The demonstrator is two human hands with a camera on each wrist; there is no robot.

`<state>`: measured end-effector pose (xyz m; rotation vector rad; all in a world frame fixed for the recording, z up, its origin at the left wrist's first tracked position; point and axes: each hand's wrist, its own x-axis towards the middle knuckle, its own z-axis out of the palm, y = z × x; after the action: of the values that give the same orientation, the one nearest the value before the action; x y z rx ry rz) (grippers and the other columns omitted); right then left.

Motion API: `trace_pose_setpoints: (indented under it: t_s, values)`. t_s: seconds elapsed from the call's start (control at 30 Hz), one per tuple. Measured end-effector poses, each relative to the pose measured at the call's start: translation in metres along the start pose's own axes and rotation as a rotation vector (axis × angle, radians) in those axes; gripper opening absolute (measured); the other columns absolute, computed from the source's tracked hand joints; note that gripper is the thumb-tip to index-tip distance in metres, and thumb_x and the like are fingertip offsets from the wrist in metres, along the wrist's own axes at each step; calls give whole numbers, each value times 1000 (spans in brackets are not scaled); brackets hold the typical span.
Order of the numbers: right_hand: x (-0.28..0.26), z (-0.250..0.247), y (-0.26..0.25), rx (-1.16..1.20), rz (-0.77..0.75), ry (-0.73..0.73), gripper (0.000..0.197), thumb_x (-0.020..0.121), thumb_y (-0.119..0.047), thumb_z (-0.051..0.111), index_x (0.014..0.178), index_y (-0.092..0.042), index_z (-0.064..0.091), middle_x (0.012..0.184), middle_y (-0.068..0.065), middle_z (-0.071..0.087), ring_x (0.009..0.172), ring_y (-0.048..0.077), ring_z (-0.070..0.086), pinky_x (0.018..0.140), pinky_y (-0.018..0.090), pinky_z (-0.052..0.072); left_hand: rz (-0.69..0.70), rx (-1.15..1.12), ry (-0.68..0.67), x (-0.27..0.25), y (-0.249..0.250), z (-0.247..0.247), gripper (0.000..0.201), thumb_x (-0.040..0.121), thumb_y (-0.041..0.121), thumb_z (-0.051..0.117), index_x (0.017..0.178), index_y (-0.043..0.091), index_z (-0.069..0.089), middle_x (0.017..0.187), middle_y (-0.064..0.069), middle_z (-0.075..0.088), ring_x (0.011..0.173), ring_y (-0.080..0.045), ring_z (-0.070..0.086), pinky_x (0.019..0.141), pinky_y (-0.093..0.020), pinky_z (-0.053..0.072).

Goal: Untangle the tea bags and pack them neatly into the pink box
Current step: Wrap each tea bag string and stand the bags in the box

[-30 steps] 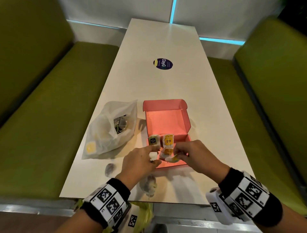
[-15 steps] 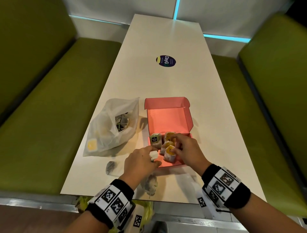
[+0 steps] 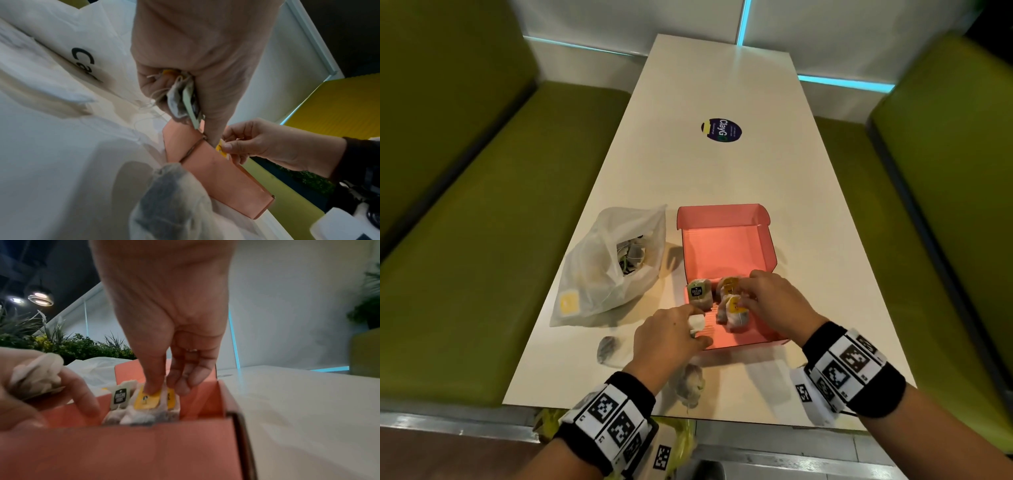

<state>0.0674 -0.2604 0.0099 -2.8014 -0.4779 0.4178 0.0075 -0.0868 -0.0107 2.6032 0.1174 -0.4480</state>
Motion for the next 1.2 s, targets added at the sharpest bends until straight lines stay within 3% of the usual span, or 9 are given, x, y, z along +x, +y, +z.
trace_pose_setpoints:
  t_s: [0.13, 0.27, 0.37, 0.47, 0.5, 0.67, 0.93, 1.07, 1.2]
  values:
    - [-11, 6, -1, 152, 89, 109, 31, 82, -18, 67, 112, -15, 60, 90, 4, 60, 84, 22, 57, 75, 32, 46, 46, 105, 39, -3, 4, -2, 41, 85, 55, 56, 123, 40, 54, 109, 0, 66, 101, -21, 60, 72, -28, 44]
    - [-25, 15, 0, 328, 198, 94, 41, 67, -18, 81, 101, -12, 57, 76, 3, 57, 65, 18, 54, 57, 19, 42, 102, 242, 58, -4, 14, -1, 28, 90, 42, 50, 115, 31, 57, 108, 2, 65, 98, -23, 61, 71, -29, 45]
    - [-25, 25, 0, 275, 240, 77, 40, 69, -21, 81, 97, -14, 53, 83, 5, 64, 77, 24, 61, 63, 26, 42, 165, 346, 46, -2, 25, -3, 21, 89, 28, 47, 108, 23, 56, 107, -1, 64, 96, -27, 62, 67, -29, 40]
    - [-20, 35, -1, 326, 274, 111, 41, 67, -23, 82, 77, -28, 42, 82, 1, 63, 77, 22, 60, 62, 26, 37, 189, 439, -3, 2, 35, -4, 21, 89, 21, 47, 107, 19, 57, 106, -4, 63, 97, -27, 62, 66, -30, 37]
    - [-18, 37, -2, 318, 285, 112, 41, 68, -22, 80, 75, -27, 41, 84, 2, 63, 78, 23, 59, 62, 26, 35, 184, 451, -24, 4, 37, -4, 21, 89, 20, 47, 107, 18, 57, 106, -5, 63, 98, -27, 62, 66, -30, 38]
    - [-15, 41, -4, 282, 291, 146, 21, 73, -20, 73, 89, -13, 60, 95, 9, 67, 89, 30, 59, 64, 25, 32, 157, 468, -73, 8, 39, -2, 23, 89, 21, 50, 110, 15, 57, 111, -6, 63, 102, -26, 61, 69, -30, 40]
    - [-13, 50, -2, 392, 323, 205, 25, 70, -13, 75, 90, -12, 60, 87, 6, 68, 82, 23, 61, 63, 24, 36, 200, 570, -86, 13, 42, -1, 24, 91, 12, 47, 112, 14, 58, 116, -4, 61, 107, -25, 59, 70, -30, 39]
    - [-13, 53, -4, 415, 300, 210, 25, 73, -20, 75, 89, -11, 59, 86, 9, 68, 80, 25, 62, 66, 28, 42, 217, 557, -85, 13, 39, 0, 24, 90, 13, 48, 111, 16, 59, 115, -3, 62, 106, -25, 60, 71, -30, 41]
    - [-12, 50, -7, 426, 293, 221, 31, 73, -36, 76, 85, -12, 61, 74, 2, 62, 67, 17, 50, 53, 23, 30, 219, 550, -73, 12, 38, 0, 22, 90, 15, 49, 110, 17, 59, 113, -3, 63, 105, -25, 61, 71, -30, 43]
